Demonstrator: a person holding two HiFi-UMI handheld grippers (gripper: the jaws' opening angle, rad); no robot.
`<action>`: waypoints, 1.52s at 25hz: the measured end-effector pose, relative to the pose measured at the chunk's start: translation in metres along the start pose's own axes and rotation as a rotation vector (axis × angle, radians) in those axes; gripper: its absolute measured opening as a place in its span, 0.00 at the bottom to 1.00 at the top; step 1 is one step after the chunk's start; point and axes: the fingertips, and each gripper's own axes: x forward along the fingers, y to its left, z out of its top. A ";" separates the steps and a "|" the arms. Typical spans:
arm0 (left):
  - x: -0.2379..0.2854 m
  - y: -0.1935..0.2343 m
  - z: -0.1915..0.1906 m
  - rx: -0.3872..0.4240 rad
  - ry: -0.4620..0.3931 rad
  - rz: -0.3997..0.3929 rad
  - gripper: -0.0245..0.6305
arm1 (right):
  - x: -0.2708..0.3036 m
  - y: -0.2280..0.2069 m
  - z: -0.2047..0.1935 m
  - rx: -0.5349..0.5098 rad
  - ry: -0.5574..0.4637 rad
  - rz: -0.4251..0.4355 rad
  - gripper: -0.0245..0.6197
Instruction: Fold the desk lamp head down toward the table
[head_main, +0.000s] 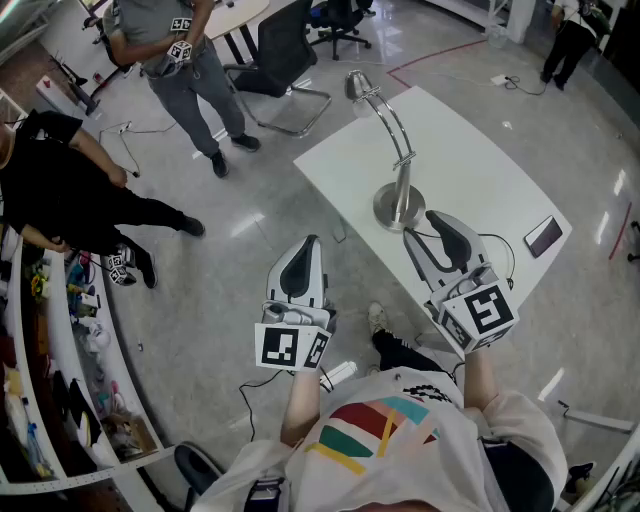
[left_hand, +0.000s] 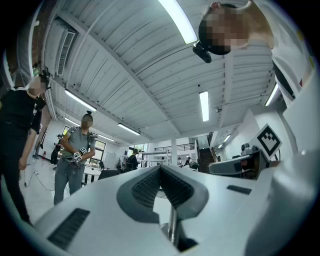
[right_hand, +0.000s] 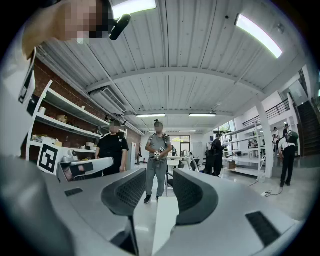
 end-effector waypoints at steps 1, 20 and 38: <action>0.018 0.007 -0.003 0.001 0.004 0.000 0.11 | 0.012 -0.017 0.003 0.011 -0.004 -0.005 0.27; 0.227 0.074 -0.020 0.013 0.009 -0.147 0.11 | 0.165 -0.130 0.003 0.049 0.074 0.022 0.27; 0.279 0.055 -0.056 0.053 0.147 -0.439 0.25 | 0.200 -0.143 -0.032 0.078 0.327 -0.011 0.27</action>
